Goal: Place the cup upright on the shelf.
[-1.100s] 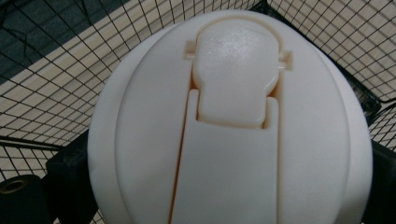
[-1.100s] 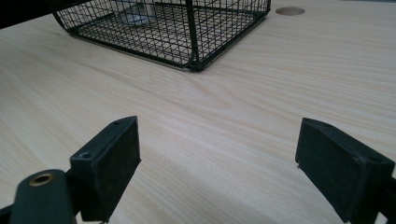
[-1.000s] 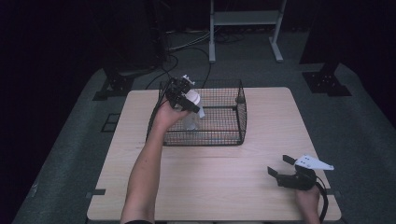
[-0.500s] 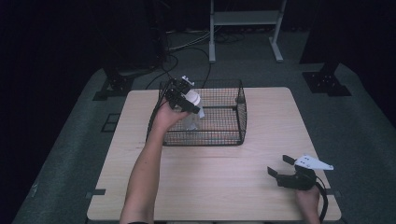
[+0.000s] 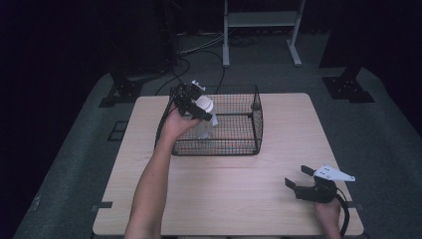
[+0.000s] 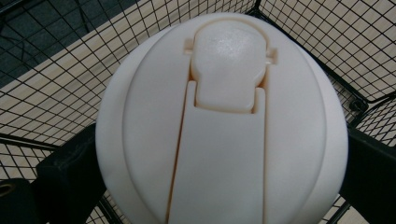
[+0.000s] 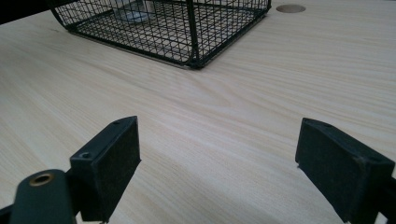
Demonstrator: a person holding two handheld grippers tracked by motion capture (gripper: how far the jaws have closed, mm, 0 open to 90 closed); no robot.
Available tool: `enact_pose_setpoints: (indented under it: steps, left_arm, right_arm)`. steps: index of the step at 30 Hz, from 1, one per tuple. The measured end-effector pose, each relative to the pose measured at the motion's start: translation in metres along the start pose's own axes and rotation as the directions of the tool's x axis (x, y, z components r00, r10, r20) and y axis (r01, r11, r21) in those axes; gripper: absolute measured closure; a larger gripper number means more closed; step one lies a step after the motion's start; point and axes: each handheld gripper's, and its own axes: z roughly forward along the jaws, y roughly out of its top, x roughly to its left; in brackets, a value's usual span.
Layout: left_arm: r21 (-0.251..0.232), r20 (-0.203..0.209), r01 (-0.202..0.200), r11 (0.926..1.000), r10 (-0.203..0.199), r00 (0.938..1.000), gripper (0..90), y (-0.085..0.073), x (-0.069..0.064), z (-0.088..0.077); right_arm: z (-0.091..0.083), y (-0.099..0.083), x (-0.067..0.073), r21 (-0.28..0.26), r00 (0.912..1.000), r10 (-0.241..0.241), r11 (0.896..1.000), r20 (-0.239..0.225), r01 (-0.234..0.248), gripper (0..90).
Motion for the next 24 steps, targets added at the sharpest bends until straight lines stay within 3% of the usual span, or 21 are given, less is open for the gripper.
enact_pose_setpoints:
  steps: [6, 12, 17, 24]
  left_arm:
    - [-0.033, 0.008, 0.007, 0.9994, -0.007, 0.9999, 1.2, 0.000, 0.001, -0.008]
    - [-0.046, -0.014, -0.015, 0.9988, 0.014, 0.9998, 1.2, 0.001, -0.002, -0.015]
    - [-0.065, -0.014, -0.001, 0.9979, 0.000, 0.9999, 1.2, 0.000, 0.000, -0.021]
    - [-0.085, -0.022, -0.022, 0.9961, 0.020, 0.9995, 1.2, -0.002, 0.003, -0.031]
  right_arm:
    - [0.000, 0.000, 0.000, -0.004, 1.0000, -0.002, 1.000, 0.000, 0.002, 12.9]
    - [0.000, 0.000, 0.000, -0.006, 1.0000, -0.001, 1.000, 0.002, 0.001, 12.9]
    - [0.000, 0.000, 0.000, -0.006, 1.0000, 0.000, 1.000, 0.002, 0.000, 12.9]
    - [0.000, 0.000, 0.000, -0.005, 1.0000, 0.002, 1.000, 0.002, -0.002, 12.9]
